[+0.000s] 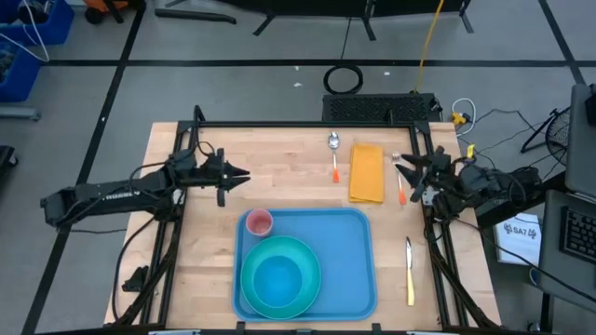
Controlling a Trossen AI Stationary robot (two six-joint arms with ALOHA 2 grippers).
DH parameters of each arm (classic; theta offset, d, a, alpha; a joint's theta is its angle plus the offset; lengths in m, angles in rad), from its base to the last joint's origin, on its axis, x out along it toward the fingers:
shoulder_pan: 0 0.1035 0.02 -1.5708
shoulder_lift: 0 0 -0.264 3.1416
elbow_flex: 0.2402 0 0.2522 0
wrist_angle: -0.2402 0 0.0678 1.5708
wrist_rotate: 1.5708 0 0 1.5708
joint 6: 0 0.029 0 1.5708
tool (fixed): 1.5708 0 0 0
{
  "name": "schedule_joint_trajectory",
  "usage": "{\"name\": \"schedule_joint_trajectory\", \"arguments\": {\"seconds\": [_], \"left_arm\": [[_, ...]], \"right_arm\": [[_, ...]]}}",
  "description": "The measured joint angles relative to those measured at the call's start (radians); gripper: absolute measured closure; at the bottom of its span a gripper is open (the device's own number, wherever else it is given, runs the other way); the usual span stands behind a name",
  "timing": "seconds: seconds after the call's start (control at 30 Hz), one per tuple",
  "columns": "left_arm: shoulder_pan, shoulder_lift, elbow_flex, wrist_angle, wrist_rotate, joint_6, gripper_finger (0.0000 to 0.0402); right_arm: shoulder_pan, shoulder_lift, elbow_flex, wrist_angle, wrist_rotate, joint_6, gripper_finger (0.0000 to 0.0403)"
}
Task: Set up tray
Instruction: Put the yellow napkin on the blue tray to the right of the light blue plate
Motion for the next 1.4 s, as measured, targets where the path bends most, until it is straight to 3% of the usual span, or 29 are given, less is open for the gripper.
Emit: {"name": "schedule_joint_trajectory", "arguments": {"seconds": [0.2,0.47,0.63,0.77,1.13,1.4], "left_arm": [[0.127,0.0,-0.044,0.026,0.113,0.021,0.0314],[0.259,0.0,-0.089,0.099,0.296,0.031,0.0314],[0.298,0.0,-0.091,0.093,0.346,0.038,0.0314],[0.323,0.0,-0.091,0.093,0.378,0.055,0.0314],[0.407,0.0,-0.091,0.095,0.407,0.06,0.0314],[0.41,0.0,-0.091,0.087,0.447,0.068,0.0314]], "right_arm": [[0.0,0.004,0.01,-0.175,0.028,0.282,0.0229],[-0.043,0.008,0.004,-0.25,0.122,0.326,0.0229],[-0.084,0.059,-0.002,-0.369,-0.029,0.554,0.0229],[-0.115,0.144,-0.003,-0.435,-0.09,0.683,0.0232],[-0.224,0.489,-0.003,-0.456,-0.279,0.733,0.0257],[-0.238,0.663,-0.083,-0.383,-0.34,0.776,0.0264]]}}
